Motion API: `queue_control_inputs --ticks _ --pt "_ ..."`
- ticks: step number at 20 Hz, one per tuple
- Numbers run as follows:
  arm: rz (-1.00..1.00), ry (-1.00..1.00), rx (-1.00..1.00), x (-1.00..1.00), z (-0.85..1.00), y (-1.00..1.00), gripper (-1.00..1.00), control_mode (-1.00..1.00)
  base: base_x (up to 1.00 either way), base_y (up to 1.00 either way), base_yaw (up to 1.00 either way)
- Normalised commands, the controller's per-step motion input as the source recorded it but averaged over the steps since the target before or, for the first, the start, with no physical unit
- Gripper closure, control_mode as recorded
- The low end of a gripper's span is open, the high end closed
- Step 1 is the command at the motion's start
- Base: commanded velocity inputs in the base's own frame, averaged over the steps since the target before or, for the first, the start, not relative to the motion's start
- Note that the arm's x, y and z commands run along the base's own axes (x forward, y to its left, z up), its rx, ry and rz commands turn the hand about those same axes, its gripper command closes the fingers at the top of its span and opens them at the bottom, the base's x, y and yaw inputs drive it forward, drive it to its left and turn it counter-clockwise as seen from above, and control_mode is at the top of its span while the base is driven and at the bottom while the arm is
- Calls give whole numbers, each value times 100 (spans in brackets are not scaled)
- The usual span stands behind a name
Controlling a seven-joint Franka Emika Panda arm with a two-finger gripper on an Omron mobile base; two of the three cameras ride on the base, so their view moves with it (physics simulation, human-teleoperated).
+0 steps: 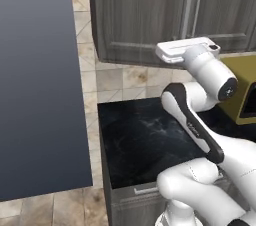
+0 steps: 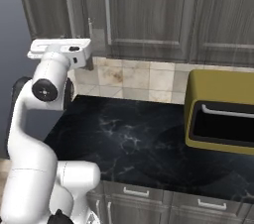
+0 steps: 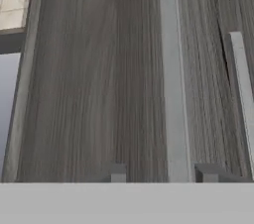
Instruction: The dining table condiment station is running low on shaker. Refill the condiment station by opening the cabinet and taking the shaker from the cabinet and placing it on the dining table.
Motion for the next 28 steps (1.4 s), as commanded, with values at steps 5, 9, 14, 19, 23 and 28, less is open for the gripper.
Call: queue_control_inputs --ticks 5,9,14,19,23,28 --pt "6 3 0 -81 9 96 100 -100 0 0 0" --pt "4 7 0 -81 5 100 100 -100 0 0 0" --pt "2 3 0 -89 0 100 100 -100 0 0 0" --pt "3 0 -1 -88 -9 84 -100 -100 0 0 0" --pt "0 -6 1 -72 9 -4 -100 -100 0 0 0" --pt "1 0 10 -7 39 -83 -100 -100 0 0 0"
